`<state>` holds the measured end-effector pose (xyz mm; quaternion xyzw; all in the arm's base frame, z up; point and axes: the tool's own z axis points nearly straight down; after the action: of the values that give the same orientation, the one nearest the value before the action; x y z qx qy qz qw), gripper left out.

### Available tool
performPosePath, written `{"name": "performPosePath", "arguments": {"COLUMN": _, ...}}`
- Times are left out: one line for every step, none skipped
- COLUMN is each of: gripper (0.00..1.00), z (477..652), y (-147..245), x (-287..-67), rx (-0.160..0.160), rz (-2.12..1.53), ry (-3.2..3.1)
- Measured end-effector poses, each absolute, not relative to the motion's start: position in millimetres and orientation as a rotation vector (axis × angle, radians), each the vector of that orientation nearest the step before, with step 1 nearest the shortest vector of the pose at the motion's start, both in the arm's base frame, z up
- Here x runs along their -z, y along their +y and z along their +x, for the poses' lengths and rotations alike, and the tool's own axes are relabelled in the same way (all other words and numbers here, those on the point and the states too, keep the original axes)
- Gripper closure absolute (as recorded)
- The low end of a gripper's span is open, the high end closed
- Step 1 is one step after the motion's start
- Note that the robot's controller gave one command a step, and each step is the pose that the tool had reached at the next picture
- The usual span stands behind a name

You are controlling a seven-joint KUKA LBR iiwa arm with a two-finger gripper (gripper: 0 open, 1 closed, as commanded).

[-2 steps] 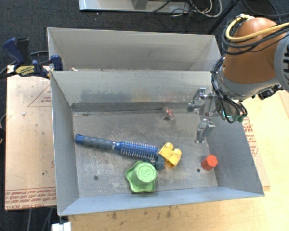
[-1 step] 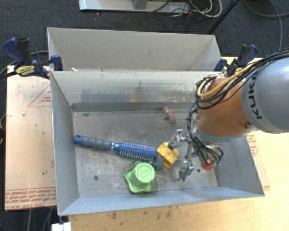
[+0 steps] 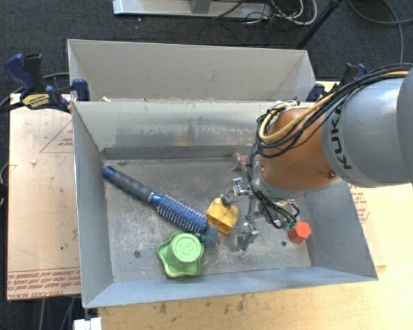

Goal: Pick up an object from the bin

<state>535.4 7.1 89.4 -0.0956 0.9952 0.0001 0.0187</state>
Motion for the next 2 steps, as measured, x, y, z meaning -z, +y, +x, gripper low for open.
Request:
{"name": "performPosePath", "arguments": {"gripper": 0.0, "z": 570.5, "y": 75, "x": -88, "rx": 0.0, "rz": -0.127, "ry": 3.105}}
{"name": "performPosePath", "arguments": {"gripper": 0.0, "z": 596.2, "y": 121, "x": -86, "rx": -0.01, "rz": 0.079, "ry": 3.098}}
